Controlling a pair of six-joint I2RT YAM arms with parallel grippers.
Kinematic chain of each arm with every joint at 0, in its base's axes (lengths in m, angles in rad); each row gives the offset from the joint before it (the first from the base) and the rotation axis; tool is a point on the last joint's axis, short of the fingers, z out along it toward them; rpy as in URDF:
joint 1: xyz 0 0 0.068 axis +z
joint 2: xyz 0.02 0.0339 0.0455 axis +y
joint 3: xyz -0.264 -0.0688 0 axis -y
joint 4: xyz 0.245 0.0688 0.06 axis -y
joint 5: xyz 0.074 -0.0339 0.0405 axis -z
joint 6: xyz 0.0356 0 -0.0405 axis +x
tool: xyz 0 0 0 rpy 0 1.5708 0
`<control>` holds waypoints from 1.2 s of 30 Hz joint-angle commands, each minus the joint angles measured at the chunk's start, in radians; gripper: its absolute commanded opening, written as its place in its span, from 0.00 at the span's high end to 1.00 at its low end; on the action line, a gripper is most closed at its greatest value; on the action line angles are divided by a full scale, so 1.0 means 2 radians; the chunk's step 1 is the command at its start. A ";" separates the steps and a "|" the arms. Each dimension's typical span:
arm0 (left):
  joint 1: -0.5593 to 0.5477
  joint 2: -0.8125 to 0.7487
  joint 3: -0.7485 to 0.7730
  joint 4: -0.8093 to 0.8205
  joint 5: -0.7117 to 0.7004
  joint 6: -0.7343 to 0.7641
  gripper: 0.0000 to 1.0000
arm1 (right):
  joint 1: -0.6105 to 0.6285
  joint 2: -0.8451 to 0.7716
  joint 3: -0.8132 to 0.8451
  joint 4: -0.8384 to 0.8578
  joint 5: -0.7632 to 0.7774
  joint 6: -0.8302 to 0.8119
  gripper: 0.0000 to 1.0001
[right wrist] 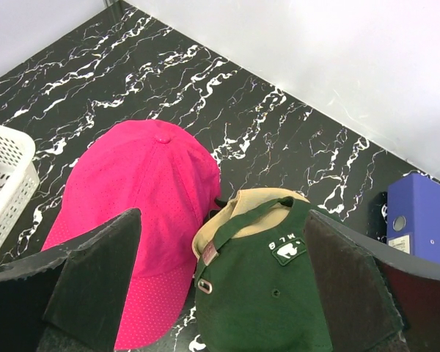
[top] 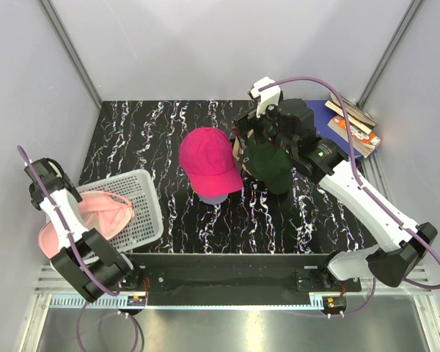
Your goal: Stack the hats
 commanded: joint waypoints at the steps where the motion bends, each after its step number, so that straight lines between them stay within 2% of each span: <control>1: -0.003 0.024 0.036 -0.020 -0.025 -0.006 0.52 | -0.002 -0.016 0.000 0.019 0.013 -0.007 0.00; 4: -0.002 0.030 0.045 -0.028 -0.015 -0.008 0.67 | -0.002 -0.020 -0.003 0.019 0.019 -0.009 0.00; 6: -0.003 0.029 0.048 -0.031 -0.013 -0.011 0.82 | -0.002 -0.023 -0.008 0.019 0.025 -0.010 0.01; 8: -0.002 0.026 0.048 -0.032 -0.008 -0.013 0.88 | -0.002 -0.028 -0.014 0.020 0.029 -0.011 0.00; 9: -0.002 0.026 0.049 -0.033 -0.005 -0.012 0.95 | -0.002 -0.029 -0.016 0.019 0.032 -0.011 0.00; 11: -0.003 0.026 0.056 -0.040 0.011 -0.015 1.00 | -0.003 -0.032 -0.021 0.020 0.035 -0.011 0.00; 17: -0.003 0.015 0.104 -0.087 0.105 -0.032 1.00 | -0.002 -0.040 -0.028 0.024 0.042 -0.013 0.00; 22: -0.007 -0.030 0.134 -0.126 0.218 -0.045 1.00 | -0.002 -0.047 -0.023 0.027 0.032 -0.016 0.00; 24: -0.007 -0.055 0.143 -0.131 0.243 -0.046 1.00 | -0.002 -0.048 -0.019 0.030 0.023 -0.016 0.00; 27: -0.007 -0.083 0.160 -0.136 0.299 -0.084 1.00 | -0.002 -0.045 -0.005 0.032 0.009 -0.019 0.00; 31: -0.013 -0.086 0.180 -0.146 0.341 -0.107 1.00 | -0.002 -0.041 0.014 0.036 -0.001 -0.015 0.00; 36: -0.022 -0.083 0.193 -0.102 0.360 -0.175 1.00 | -0.002 -0.041 0.015 0.046 -0.013 -0.013 0.00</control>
